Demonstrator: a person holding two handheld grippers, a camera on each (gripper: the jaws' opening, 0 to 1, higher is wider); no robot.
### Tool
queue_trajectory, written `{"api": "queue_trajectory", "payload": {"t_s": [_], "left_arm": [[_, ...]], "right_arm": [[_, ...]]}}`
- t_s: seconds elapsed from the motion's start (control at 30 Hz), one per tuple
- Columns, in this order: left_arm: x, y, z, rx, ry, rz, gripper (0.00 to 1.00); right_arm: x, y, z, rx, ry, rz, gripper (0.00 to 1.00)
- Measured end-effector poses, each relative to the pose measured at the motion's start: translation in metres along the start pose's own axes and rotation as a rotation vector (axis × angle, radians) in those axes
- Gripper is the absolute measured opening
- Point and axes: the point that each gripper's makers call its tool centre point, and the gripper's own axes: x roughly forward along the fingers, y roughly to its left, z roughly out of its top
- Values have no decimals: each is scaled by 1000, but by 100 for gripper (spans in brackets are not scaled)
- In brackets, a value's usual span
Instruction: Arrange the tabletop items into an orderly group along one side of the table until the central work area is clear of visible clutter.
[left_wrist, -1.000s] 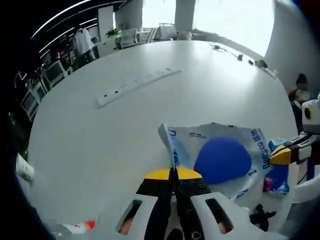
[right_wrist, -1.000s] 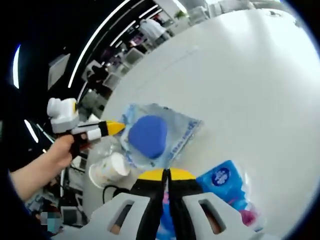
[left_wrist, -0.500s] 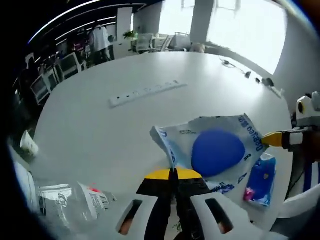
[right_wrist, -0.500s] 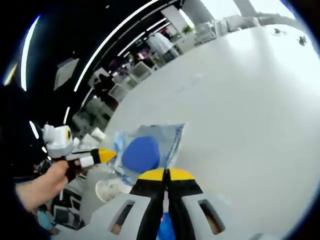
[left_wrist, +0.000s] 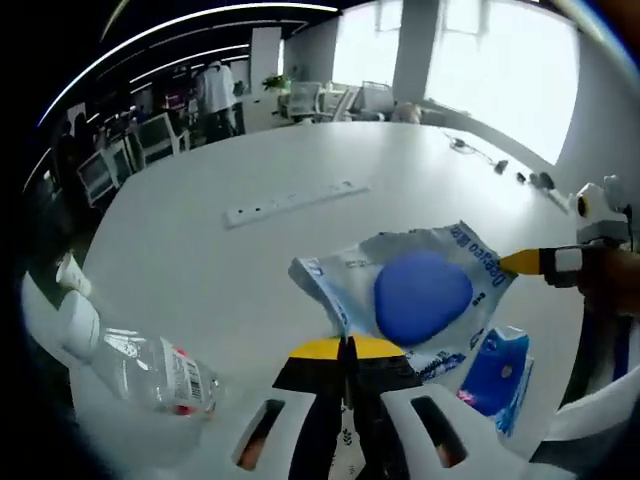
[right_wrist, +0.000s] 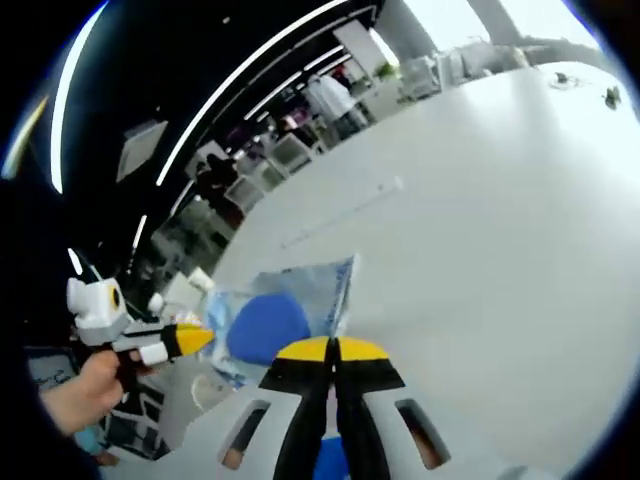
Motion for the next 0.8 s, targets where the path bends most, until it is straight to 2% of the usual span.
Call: {"api": "queue_trajectory", "payload": {"t_s": [0.3,0.8], "left_arm": [[8,6,4,-16,3,28,0],[27,20,-7,-48,37,52,0]], "right_arm": [[13,-2,11,-23,9,28,0],[33,-8,1,-23,60,48,0]]}}
